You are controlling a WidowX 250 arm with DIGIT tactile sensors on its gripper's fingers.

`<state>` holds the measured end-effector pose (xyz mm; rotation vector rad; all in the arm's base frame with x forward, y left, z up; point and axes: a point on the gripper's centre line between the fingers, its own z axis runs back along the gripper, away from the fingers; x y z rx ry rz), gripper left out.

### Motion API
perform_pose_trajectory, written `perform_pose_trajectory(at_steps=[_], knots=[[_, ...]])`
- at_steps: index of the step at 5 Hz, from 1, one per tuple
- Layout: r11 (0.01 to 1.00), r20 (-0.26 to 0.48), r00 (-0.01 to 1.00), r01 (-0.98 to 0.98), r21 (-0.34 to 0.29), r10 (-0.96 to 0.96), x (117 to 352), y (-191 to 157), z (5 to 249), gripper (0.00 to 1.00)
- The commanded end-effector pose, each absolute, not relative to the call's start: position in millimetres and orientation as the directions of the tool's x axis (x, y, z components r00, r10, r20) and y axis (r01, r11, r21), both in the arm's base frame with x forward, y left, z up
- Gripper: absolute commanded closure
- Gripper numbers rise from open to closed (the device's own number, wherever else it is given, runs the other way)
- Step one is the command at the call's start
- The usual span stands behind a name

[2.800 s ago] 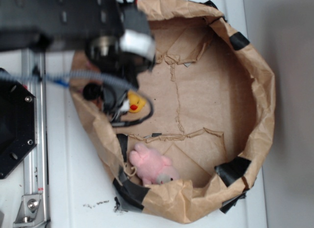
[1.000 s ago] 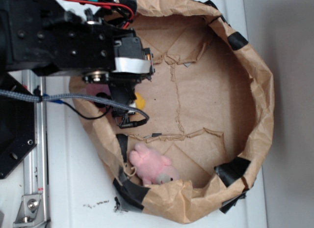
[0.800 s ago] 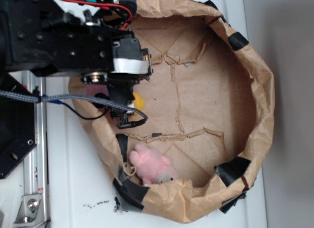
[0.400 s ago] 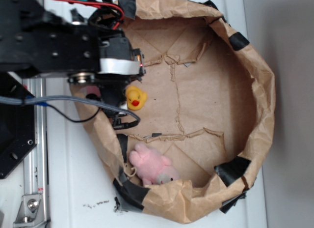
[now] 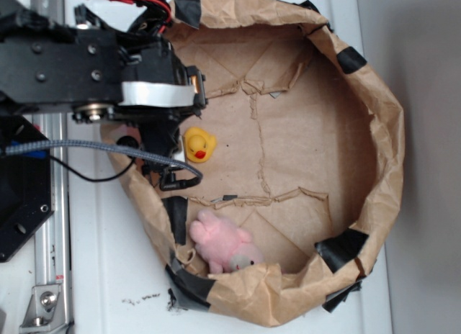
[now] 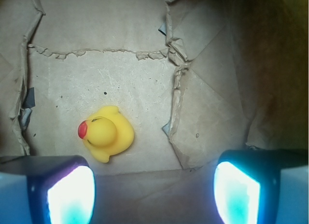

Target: Grab the yellow duck.

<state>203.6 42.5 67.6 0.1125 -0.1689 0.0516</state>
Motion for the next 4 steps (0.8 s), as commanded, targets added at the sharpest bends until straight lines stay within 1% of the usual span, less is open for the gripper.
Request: perform_pose_trajectory(at_steps=[1, 3, 4], knots=[[0.991, 0.141, 0.987, -0.085, 0.099, 0.071, 215.9, 49.6, 51.7, 0.00], [0.990, 0.158, 0.984, -0.097, 0.100, 0.081, 215.1, 48.6, 48.5, 0.00], [0.990, 0.162, 0.980, -0.126, 0.065, 0.115, 216.9, 48.6, 50.2, 0.00]])
